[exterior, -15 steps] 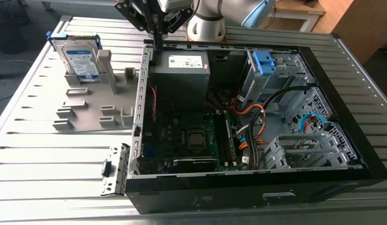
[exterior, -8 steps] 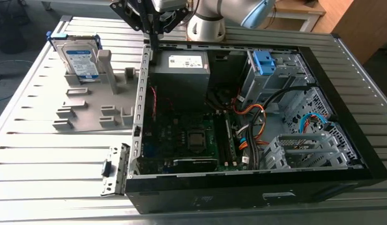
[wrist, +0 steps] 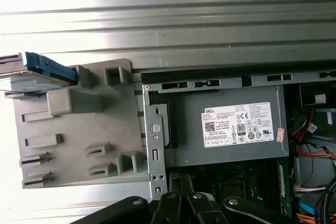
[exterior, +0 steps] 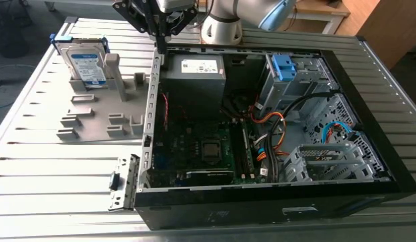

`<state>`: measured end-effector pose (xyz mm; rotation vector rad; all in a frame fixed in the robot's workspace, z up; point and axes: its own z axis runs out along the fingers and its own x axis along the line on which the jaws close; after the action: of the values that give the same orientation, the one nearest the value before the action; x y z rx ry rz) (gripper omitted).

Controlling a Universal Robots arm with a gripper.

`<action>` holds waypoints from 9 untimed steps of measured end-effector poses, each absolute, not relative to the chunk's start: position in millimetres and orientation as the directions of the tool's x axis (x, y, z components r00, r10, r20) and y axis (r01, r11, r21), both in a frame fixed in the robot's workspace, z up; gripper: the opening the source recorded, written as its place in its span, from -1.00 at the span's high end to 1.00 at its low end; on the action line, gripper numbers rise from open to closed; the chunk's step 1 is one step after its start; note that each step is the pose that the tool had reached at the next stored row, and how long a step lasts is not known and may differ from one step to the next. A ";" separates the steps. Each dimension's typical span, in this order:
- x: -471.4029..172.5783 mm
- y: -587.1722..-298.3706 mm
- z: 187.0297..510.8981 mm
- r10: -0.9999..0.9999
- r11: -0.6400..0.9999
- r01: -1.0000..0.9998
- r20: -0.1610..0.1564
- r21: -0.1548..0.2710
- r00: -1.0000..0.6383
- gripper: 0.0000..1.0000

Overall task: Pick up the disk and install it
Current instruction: 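Reach for the disk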

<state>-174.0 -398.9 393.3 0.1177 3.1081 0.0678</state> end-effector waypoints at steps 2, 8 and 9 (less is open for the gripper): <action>-176.3 -398.9 393.3 0.076 0.996 0.075 -0.029 0.045 -0.997 0.79; -184.4 -398.9 393.2 0.076 0.996 0.075 -0.029 0.045 -0.997 0.79; -185.7 -398.9 393.2 0.076 0.996 0.075 -0.029 0.045 -0.997 0.79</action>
<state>-185.7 -398.9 393.2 0.1178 3.1081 0.0678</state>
